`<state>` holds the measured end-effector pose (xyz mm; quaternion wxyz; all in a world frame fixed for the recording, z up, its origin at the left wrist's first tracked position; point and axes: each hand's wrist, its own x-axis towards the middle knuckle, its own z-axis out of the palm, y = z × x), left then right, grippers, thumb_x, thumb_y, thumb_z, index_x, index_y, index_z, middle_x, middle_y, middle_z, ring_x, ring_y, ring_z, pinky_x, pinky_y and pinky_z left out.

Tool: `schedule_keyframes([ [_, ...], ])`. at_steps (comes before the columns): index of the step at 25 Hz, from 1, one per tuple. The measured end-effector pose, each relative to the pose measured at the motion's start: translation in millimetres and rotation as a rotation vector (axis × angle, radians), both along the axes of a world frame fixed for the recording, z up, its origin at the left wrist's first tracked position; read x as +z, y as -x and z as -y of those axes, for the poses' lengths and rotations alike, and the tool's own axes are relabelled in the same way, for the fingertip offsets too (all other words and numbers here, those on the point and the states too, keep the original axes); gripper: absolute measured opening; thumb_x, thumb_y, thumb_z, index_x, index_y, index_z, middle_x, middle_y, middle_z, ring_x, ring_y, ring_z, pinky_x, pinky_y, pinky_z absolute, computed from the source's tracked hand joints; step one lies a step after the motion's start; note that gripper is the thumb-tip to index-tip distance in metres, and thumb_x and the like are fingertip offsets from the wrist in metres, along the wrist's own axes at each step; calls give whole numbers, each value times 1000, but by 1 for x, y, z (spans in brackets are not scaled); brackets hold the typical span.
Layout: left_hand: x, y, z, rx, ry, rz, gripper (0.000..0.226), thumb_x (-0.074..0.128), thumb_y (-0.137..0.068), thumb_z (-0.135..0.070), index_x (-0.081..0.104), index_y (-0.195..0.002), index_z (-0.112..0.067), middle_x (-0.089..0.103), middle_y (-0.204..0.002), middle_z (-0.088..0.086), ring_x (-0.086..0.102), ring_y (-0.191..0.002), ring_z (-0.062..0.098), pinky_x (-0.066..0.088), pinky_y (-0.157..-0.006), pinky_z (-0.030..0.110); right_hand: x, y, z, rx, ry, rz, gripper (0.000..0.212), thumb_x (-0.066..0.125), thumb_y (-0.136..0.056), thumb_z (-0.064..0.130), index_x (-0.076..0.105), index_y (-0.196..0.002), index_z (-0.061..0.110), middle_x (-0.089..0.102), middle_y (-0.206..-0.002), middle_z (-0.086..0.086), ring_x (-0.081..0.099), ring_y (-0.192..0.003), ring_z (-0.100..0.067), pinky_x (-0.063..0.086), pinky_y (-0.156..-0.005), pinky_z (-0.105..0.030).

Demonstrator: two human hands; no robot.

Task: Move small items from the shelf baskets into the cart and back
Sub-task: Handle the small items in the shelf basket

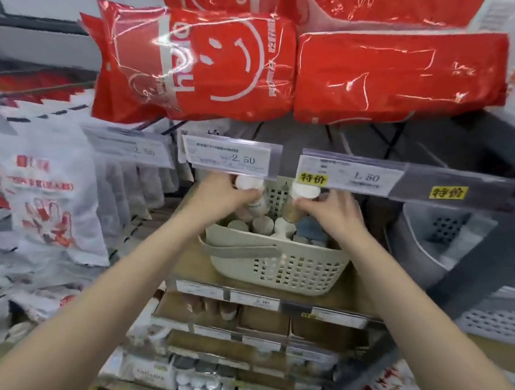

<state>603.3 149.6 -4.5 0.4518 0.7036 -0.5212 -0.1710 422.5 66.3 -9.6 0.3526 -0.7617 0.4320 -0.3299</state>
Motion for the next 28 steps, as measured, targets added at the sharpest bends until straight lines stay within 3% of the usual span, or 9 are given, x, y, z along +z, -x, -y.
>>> schedule_keyframes([
  [1, -4, -4, 13, -34, -62, 47, 28, 74, -79, -24, 60, -103, -25, 62, -102, -9, 57, -95, 7, 40, -77, 21, -4, -9, 4, 1, -12, -39, 26, 75, -76, 17, 53, -88, 24, 57, -79, 9, 52, -72, -1, 39, -61, -5],
  [4, -19, -13, 41, -119, -154, 137, 32, 75, -77, -21, 55, -100, -25, 58, -104, -6, 53, -99, 13, 38, -77, 22, -15, -33, 15, -21, -71, -76, 30, 73, -76, 3, 56, -96, 17, 56, -91, 2, 54, -90, -13, 36, -70, -16],
  [8, -27, -20, 59, -153, -174, 150, 31, 75, -78, -25, 53, -101, -26, 59, -103, -4, 56, -89, 12, 40, -59, 11, -24, -51, 31, -39, -94, -245, 28, 69, -76, 1, 64, -104, 0, 65, -100, -12, 59, -95, -21, 39, -70, -23],
  [11, -31, -20, 62, -224, -129, 164, 31, 74, -79, -21, 51, -100, -26, 58, -105, -3, 56, -103, 19, 43, -79, 23, -31, -53, 38, -86, -98, -221, 25, 68, -74, 1, 67, -99, 3, 68, -101, -15, 61, -92, -21, 43, -66, -23],
  [15, -34, -23, 64, -202, -164, 197, 41, 74, -79, -23, 55, -115, -22, 61, -117, 1, 57, -108, 23, 49, -89, 37, -34, -52, 42, -111, -153, -225, 34, 72, -69, 1, 65, -98, 17, 69, -101, -9, 63, -98, -25, 49, -79, -29],
  [19, -35, -27, 66, -206, -197, 224, 48, 75, -77, -24, 54, -120, -21, 61, -119, 2, 57, -109, 22, 48, -88, 33, -28, -47, 37, -96, -140, -282, 35, 73, -74, 4, 63, -107, 10, 65, -99, -5, 60, -95, -19, 46, -78, -28],
  [21, -34, -30, 65, -199, -229, 278, 45, 74, -77, -29, 55, -118, -23, 63, -116, 0, 59, -105, 21, 48, -84, 31, -22, -43, 31, -124, -110, -321, 26, 73, -77, 10, 59, -100, 11, 61, -94, -6, 56, -90, -18, 43, -73, -27],
  [24, -28, -35, 55, -186, -234, 288, 36, 72, -78, -35, 56, -110, -28, 64, -108, -3, 61, -98, 20, 52, -84, 38, -11, -30, 16, -195, -60, -363, 30, 68, -85, 24, 54, -106, 9, 56, -100, -5, 54, -97, -20, 44, -81, -33],
  [28, -13, -16, 13, -152, -164, 447, 36, 62, -86, -34, 54, -119, -22, 63, -107, 1, 59, -100, 22, 50, -81, 37, -1, 4, -22, -174, 297, -543, 37, 59, -90, 30, 54, -120, 8, 58, -119, -9, 55, -110, -26, 46, -86, -35],
])
